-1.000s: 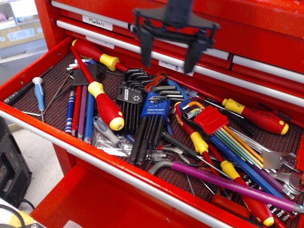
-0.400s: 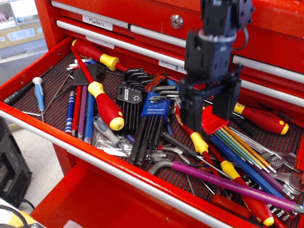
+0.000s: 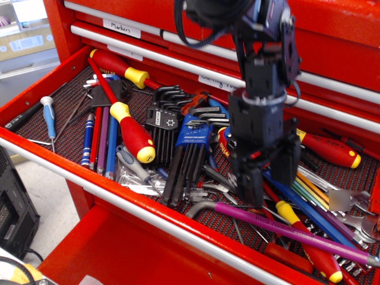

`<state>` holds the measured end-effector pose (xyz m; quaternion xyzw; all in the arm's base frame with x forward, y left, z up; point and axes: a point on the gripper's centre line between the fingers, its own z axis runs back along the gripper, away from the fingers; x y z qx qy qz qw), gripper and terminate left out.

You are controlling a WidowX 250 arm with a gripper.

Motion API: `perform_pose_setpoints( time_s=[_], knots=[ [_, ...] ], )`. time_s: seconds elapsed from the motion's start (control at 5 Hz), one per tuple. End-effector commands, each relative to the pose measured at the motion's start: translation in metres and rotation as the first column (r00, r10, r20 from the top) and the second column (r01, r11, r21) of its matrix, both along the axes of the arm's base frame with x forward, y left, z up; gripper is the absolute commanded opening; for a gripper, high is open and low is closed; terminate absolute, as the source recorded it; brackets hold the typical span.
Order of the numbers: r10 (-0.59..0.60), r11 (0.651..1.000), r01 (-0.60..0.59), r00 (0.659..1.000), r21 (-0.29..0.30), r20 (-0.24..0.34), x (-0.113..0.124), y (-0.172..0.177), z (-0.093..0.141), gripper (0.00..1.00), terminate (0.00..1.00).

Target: Pick up violet Allen key

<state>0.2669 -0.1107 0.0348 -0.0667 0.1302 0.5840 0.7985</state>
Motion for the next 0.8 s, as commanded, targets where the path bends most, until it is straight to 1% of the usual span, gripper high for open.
perform_pose_setpoints(
  time_s=[0.0, 0.2, 0.4, 0.6],
  knots=[
    [-0.010, 0.998, 0.015, 0.997, -0.057, 0.078, 0.006, -0.006, -0.003, 1.00, 0.00],
    [0.011, 0.997, -0.004, 0.997, -0.080, 0.082, 0.001, -0.007, -0.011, 1.00, 0.00],
    [0.025, 0.993, -0.014, 0.995, -0.113, 0.099, -0.005, -0.006, -0.022, 1.00, 0.00],
    [0.042, 0.992, -0.027, 0.991, -0.125, 0.123, -0.008, -0.008, -0.032, 1.00, 0.00]
  ],
)
